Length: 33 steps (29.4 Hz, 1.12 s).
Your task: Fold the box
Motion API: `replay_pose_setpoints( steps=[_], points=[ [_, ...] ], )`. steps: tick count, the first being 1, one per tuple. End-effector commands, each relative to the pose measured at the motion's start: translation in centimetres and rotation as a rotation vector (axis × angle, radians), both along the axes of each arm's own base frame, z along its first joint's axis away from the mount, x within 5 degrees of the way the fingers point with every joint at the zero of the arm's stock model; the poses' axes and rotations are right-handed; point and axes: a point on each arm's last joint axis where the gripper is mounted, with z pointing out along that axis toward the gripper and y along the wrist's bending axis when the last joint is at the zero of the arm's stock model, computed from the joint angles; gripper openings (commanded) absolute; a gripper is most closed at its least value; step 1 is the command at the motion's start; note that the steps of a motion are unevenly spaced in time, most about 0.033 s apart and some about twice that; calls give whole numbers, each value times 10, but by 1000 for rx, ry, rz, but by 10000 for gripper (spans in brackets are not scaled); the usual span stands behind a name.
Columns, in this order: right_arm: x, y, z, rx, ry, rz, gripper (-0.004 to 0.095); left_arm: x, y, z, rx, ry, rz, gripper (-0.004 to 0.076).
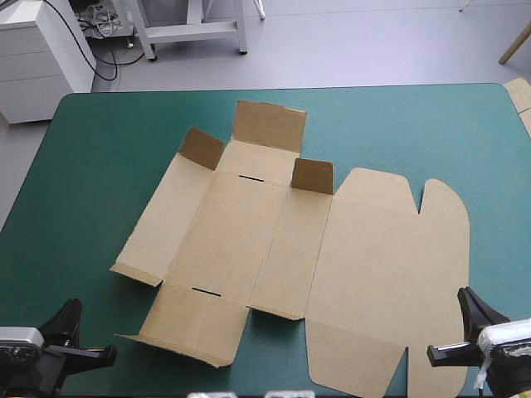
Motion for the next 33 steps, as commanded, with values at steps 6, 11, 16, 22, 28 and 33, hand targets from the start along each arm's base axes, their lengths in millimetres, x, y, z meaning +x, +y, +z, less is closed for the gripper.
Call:
replay_pose_setpoints(
  steps=[6,11,16,22,28,33],
  points=[
    [-6,-1,14,12,-120,-12,-21,-4,0,14,-13,-113,1,-8],
    [-6,-1,14,12,-120,-12,-21,-4,0,14,-13,-113,1,-8],
    [-6,-1,14,12,-120,-12,-9,-4,0,14,-13,-113,1,-8],
    [-6,-1,14,10,-120,-11,317,-4,0,14,-13,-113,1,-8],
    [-6,-1,14,12,-120,-12,885,-4,0,14,-13,-113,1,-8],
    [-6,-1,14,12,-118,-12,927,-4,0,14,-13,-113,1,-8]
  ],
)
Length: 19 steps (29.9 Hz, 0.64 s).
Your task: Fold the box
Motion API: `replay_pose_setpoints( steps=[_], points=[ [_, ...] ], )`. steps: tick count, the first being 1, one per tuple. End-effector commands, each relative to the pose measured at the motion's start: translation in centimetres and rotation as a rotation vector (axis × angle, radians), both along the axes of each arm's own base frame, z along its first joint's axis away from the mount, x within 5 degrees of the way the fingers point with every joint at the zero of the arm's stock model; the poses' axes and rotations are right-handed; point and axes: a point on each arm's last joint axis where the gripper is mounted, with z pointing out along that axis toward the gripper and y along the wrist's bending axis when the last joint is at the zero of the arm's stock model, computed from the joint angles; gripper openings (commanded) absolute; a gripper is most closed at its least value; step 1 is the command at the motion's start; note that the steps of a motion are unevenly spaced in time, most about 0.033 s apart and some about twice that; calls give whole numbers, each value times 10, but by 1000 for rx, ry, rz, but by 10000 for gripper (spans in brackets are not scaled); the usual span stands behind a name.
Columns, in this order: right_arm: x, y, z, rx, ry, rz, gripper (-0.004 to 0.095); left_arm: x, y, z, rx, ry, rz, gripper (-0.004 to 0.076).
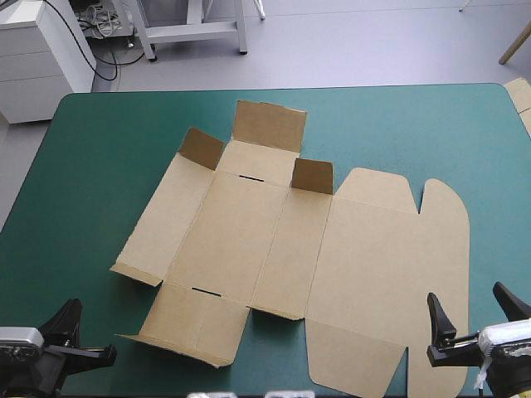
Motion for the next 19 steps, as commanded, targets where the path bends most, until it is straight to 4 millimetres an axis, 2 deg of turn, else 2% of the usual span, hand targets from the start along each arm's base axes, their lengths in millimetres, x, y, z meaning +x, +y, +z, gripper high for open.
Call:
replay_pose_setpoints(
  steps=[1,5,9,15,19],
  points=[
    [-6,-1,14,4,-119,-11,927,-4,0,14,-13,-113,1,-8],
    [0,-1,13,-73,-81,1,928,-4,0,14,-13,-113,1,-8],
    [14,3,21,-159,-5,54,928,-4,0,14,-13,-113,1,-8],
    [44,10,59,-264,71,158,926,-4,0,14,-13,-113,1,-8],
    [76,12,83,-253,127,183,926,-4,0,14,-13,-113,1,-8]
  ],
)
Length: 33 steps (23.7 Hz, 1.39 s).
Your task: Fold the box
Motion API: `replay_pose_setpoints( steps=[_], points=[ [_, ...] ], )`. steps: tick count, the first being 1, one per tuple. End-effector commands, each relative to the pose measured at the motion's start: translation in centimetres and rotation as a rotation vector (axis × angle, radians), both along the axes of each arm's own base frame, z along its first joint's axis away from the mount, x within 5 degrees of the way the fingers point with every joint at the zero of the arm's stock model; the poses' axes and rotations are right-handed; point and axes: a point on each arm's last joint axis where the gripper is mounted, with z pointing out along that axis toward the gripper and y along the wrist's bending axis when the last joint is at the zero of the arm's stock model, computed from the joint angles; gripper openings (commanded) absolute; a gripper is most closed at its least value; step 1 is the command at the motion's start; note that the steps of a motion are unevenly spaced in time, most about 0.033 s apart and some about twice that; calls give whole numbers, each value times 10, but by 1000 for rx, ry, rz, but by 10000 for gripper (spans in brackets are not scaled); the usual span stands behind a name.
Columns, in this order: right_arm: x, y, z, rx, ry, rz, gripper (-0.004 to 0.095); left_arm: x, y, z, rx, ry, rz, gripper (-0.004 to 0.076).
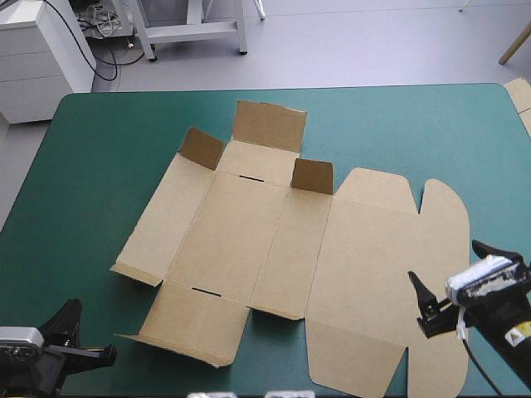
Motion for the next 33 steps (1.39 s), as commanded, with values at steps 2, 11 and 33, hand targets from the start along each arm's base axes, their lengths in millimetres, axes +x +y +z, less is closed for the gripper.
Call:
replay_pose_setpoints(
  steps=[2,11,33],
  points=[
    [37,2,35,24,-20,4,926,-4,0,14,-13,-113,1,-8],
    [139,14,57,53,187,120,926,-4,0,14,-13,-113,1,-8],
    [339,138,-7,-390,458,498,926,-4,0,14,-13,-113,1,-8]
  ],
)
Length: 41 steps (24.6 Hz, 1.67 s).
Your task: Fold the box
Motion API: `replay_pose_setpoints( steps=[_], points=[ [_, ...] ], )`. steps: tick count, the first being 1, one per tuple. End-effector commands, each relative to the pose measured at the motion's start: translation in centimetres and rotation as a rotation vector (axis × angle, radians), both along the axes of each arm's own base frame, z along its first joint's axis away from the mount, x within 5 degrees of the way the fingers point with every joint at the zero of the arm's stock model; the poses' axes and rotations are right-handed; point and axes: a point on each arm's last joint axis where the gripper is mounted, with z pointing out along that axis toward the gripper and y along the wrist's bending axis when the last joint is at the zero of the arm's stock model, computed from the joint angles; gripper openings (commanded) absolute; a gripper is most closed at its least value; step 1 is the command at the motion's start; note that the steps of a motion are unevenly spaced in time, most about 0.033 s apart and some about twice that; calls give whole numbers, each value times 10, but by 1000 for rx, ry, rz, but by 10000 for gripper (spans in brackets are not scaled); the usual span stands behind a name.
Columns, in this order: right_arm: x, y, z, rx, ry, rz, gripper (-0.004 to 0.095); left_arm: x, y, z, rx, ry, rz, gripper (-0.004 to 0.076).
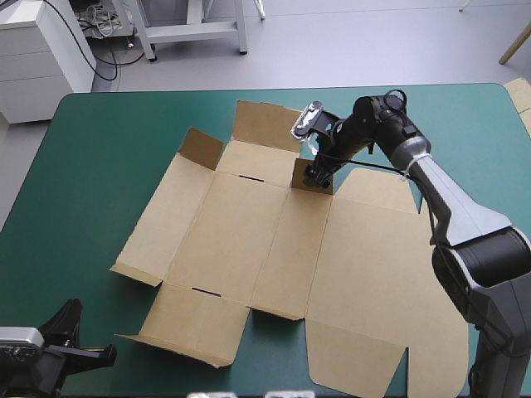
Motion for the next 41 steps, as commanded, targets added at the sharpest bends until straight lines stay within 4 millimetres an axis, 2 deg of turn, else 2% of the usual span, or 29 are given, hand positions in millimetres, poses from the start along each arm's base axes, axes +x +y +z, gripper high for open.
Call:
replay_pose_setpoints(
  steps=[1,6,15,17,18,19,20,21,22,28,34,41],
  points=[
    [2,-4,23,-37,-98,25,926,-4,0,14,-13,-114,1,-8],
    [8,-2,10,-55,-90,49,926,-4,0,14,-13,-114,1,-8],
    [11,9,-3,-61,-73,87,909,-4,0,14,-13,-114,1,-8],
    [10,15,-5,-74,-88,118,786,-4,0,14,-13,-114,1,-8],
    [11,19,-6,-78,-105,127,641,-4,0,14,-13,-114,1,-8],
    [12,20,-6,-75,-116,127,542,-4,0,14,-13,-114,1,-8],
    [12,22,-5,-71,-128,128,312,-4,0,14,-13,-114,1,-8],
    [12,22,-6,-76,-128,132,183,-4,0,14,-13,-114,1,-8],
    [11,21,-6,-90,-122,147,-21,-4,0,14,-13,-114,1,-8],
    [7,23,-8,-157,-135,277,-22,-4,0,14,-13,-114,1,-8],
    [-12,59,-8,-208,-192,515,-22,-4,0,14,-13,-114,1,-8],
    [-29,96,-6,-197,-263,607,-22,-4,0,14,-13,-114,1,-8]
  ],
)
